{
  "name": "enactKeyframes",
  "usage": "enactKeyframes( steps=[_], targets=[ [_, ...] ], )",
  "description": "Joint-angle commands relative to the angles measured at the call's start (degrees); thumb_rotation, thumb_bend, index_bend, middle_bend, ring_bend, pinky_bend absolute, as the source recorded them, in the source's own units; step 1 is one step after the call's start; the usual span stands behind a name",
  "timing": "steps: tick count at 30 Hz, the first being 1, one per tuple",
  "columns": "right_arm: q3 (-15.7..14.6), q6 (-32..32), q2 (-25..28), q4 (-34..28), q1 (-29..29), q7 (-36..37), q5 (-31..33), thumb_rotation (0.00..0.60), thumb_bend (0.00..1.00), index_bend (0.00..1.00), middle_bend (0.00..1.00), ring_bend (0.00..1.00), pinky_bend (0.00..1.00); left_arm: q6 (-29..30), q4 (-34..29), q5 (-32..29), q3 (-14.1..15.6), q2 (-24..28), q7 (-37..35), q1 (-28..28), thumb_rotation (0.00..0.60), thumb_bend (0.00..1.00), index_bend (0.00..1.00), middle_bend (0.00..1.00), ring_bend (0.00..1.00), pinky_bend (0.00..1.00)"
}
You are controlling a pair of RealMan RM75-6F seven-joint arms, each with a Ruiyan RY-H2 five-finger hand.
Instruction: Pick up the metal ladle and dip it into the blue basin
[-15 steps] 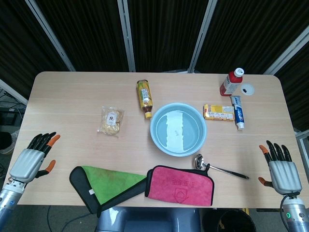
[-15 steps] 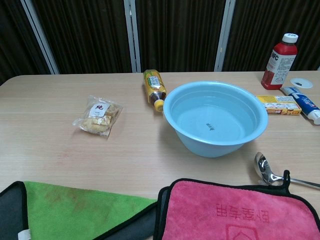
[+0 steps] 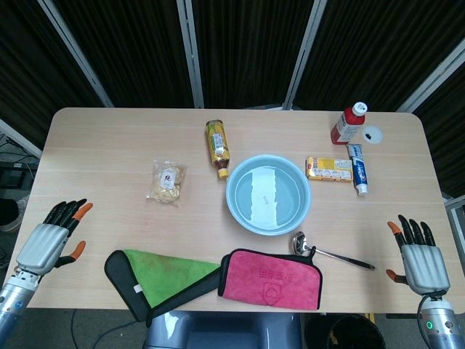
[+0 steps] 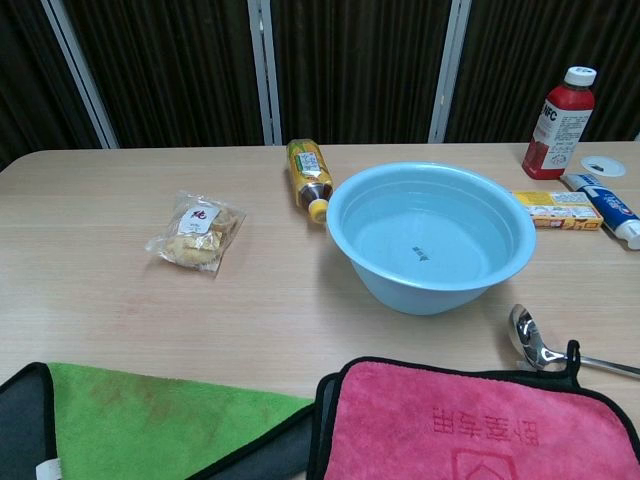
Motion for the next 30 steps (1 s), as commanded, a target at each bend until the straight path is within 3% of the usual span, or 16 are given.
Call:
enactKeyframes(
  steps=[1,9,15,30],
  targets=[
    [-1.1,-0.9,-1.6,-0.7,0.1,-3.7,0.0,0.6,0.05,0.14,0.0,0.0,0.0,-0.5,0.2,0.3,0.1,0.0,-0.8,-0.4,0.6,0.45,0.0,0.0,0.0,0.0],
    [-1.4,0.0,-6.4,-1.7,-0.5,-9.1,0.6,0.6,0.05,0.29,0.0,0.0,0.0,-1.3,0.5,1.6,0.5,0.6,-4.0,-1.3,0.6,0.45,0.0,0.0,0.0,0.0],
    [-0.2,-1.0,-9.2,-2.5,0.3,-12.7,2.9,0.6,0.11,0.39,0.0,0.0,0.0,-2.0,1.2,2.2,0.8,1.0,-6.4,-2.0,0.6,0.45,0.0,0.0,0.0,0.0],
    [2.8,-8.7,-14.6,0.6,5.2,-16.6,11.5,0.6,0.2,0.43,0.0,0.0,0.0,-2.0,1.6,1.9,1.1,1.5,-7.6,-2.1,0.6,0.45,0.0,0.0,0.0,0.0]
  ],
)
